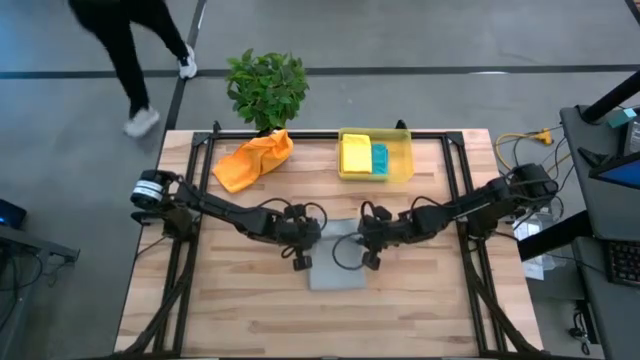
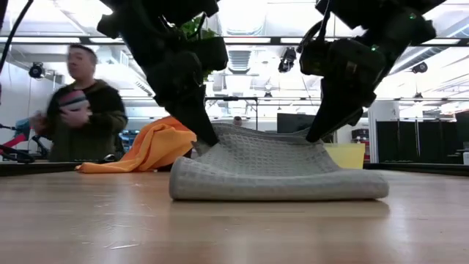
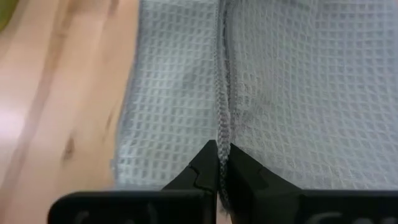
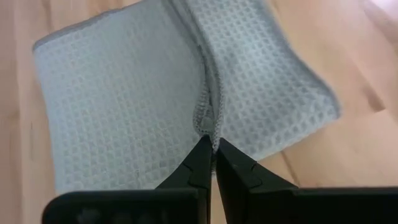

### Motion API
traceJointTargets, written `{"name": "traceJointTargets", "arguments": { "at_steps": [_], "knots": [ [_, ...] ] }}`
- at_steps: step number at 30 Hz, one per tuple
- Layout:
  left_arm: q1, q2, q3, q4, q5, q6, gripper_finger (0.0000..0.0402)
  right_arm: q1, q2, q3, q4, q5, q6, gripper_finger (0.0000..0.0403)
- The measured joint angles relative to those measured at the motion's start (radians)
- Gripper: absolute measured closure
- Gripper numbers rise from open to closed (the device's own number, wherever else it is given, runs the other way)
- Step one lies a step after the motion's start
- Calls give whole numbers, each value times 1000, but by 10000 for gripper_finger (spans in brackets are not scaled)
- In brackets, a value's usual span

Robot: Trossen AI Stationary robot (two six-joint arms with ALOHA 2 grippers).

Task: Fold microfiber towels
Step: Fold the gray microfiber towel

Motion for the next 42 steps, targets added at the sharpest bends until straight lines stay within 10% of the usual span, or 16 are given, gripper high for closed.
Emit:
{"name": "traceJointTargets", "arguments": {
  "at_steps": [27,42],
  "knots": [
    [116,2,-19,-25,-20,58,396,-177,54,0,4,-51,-134,380],
    [186,-11,-12,-85,-81,155,248,-267,-21,0,-29,-35,-218,271]
  ]
}}
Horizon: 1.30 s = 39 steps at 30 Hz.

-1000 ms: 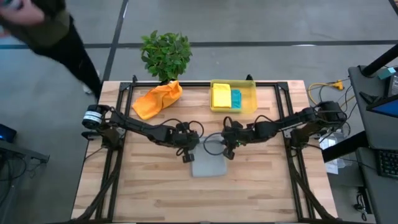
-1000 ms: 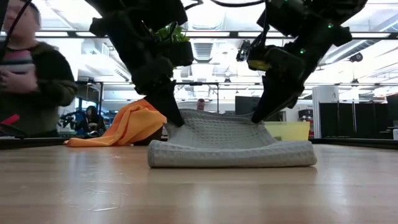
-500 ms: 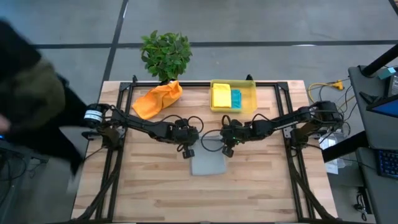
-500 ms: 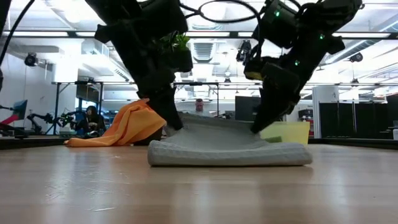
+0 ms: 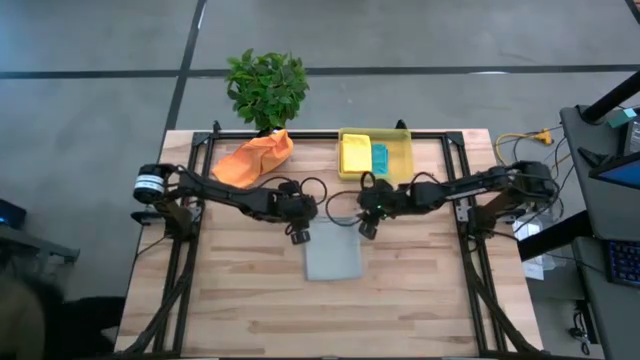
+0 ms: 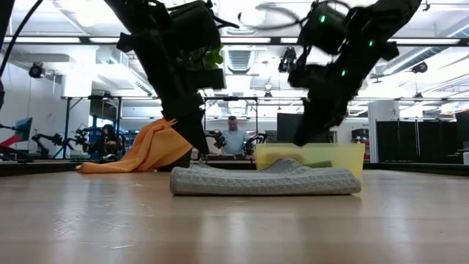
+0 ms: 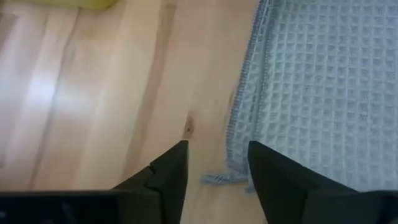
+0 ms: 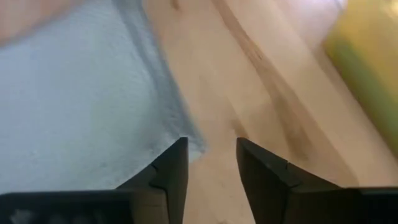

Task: Fold microfiber towels
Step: Fold the gray microfiber towel

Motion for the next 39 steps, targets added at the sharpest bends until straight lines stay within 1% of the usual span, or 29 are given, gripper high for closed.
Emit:
{"name": "traceJointTargets", "arguments": {
  "at_steps": [2,4,6,8,9,11,14,17,21,25,28,31,33,35,37,39],
  "knots": [
    [2,-21,3,-30,5,17,244,13,-45,0,2,-50,-40,267],
    [1,-48,3,-40,49,42,247,41,-86,0,11,-117,-78,267],
    [-10,-76,-3,-30,152,53,256,85,-122,-4,11,-164,-96,270],
    [-31,-97,-8,-15,277,52,267,143,-148,-12,12,-173,-97,274],
    [-46,-102,-8,-7,322,53,273,175,-156,-15,18,-173,-97,277],
    [-90,-103,-8,1,352,54,283,241,-161,-26,58,-172,-97,281],
    [-166,-83,-8,59,355,62,289,332,-139,-50,185,-160,-99,284],
    [-241,-31,-8,139,342,63,287,402,-76,-67,282,-84,-106,282],
    [-305,18,-9,190,300,50,274,431,20,-65,330,-63,-118,264],
    [-328,36,-9,210,278,29,254,435,103,-45,330,-63,-130,232],
    [-338,46,-6,223,276,28,239,436,150,-23,332,-65,-168,206],
    [-351,55,-9,207,276,27,229,438,195,-1,321,-72,-213,187],
    [-355,84,1,235,268,27,226,440,215,6,293,-71,-218,181],
    [-359,95,-7,207,262,17,226,440,234,13,264,-71,-210,178],
    [-359,131,2,244,239,-5,226,440,244,13,218,-65,-189,177],
    [-360,156,-5,221,226,-31,226,440,247,14,201,-62,-173,177]
  ]
}}
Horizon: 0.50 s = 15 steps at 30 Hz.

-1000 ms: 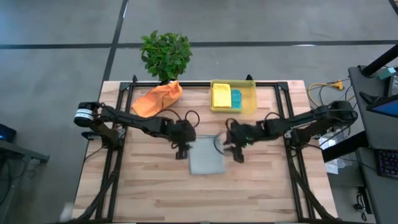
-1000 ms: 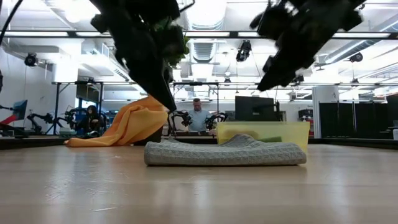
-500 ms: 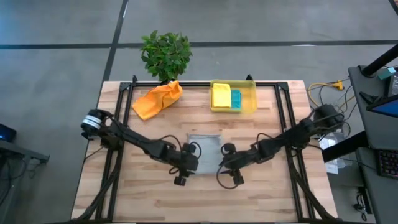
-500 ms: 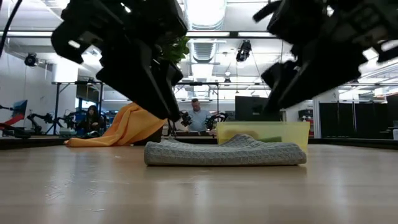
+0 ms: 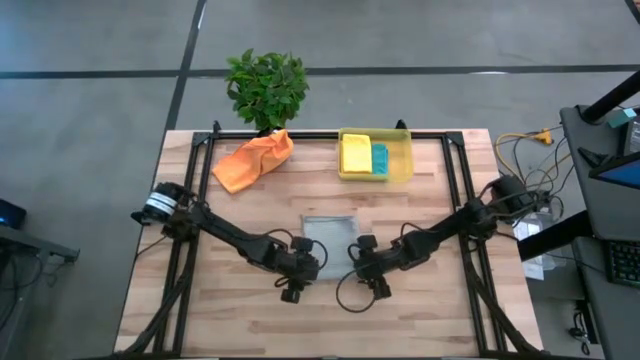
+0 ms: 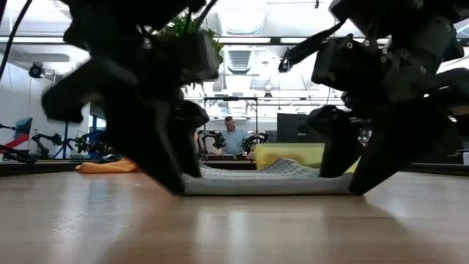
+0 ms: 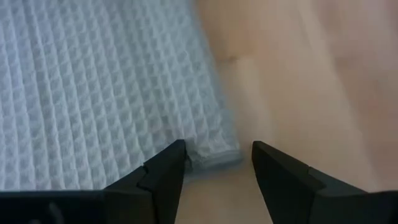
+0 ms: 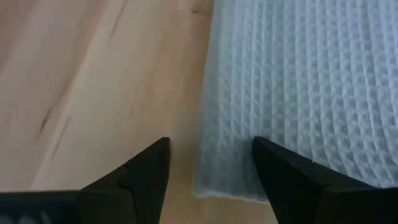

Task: Fold microfiber towels
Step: Fold the gray microfiber towel

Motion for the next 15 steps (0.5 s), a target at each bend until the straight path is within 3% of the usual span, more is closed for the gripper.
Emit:
{"name": "traceJointTargets", "arguments": {
  "at_steps": [8,15],
  "knots": [
    [-7,72,24,25,-47,-98,226,14,-10,-5,-40,88,8,190],
    [-19,72,22,19,-123,-98,255,32,11,-5,-56,146,10,248]
  ]
}}
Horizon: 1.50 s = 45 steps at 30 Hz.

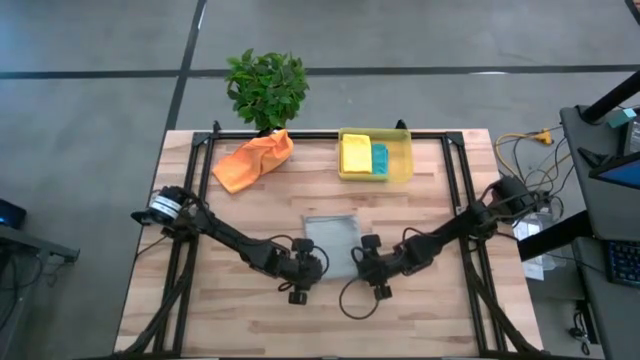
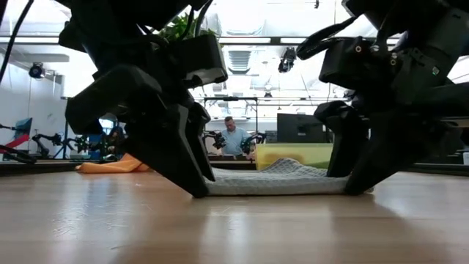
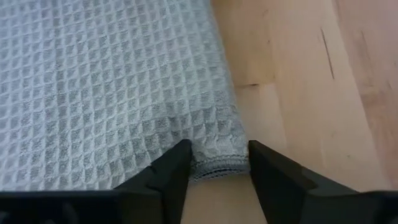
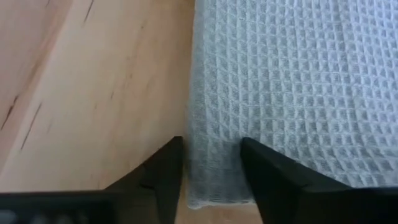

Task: Fold microfiber towels
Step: Fold the gray microfiber towel

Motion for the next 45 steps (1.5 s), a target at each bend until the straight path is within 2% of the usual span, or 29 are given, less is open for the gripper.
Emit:
{"name": "traceJointTargets", "arguments": {
  "at_steps": [8,10,14,18,21,23,25,31,39,45],
  "knots": [
    [-18,-12,4,-22,-55,7,387,42,-18,-3,-6,29,48,360],
    [-18,-25,3,-24,-54,8,391,46,-26,-3,-10,29,63,382],
    [-15,-68,-2,-41,-39,9,394,48,-57,7,-19,-14,106,386],
    [-18,-141,-1,-34,87,8,398,49,-105,18,-7,-144,152,388],
    [-9,-176,-2,-27,232,5,398,47,-137,18,35,-288,163,388],
    [-5,-188,-4,-17,269,0,399,48,-144,19,57,-343,172,388],
    [-3,-189,-6,-18,256,-1,399,47,-145,18,59,-345,199,388],
    [19,-189,-12,-45,96,-2,399,-19,-144,3,31,-349,247,389],
    [58,-191,-14,-53,53,-1,400,-91,-157,-15,-3,-341,234,390],
    [64,-203,-14,-84,-63,-1,401,-121,-160,-24,-15,-324,232,390]
  ]
}}
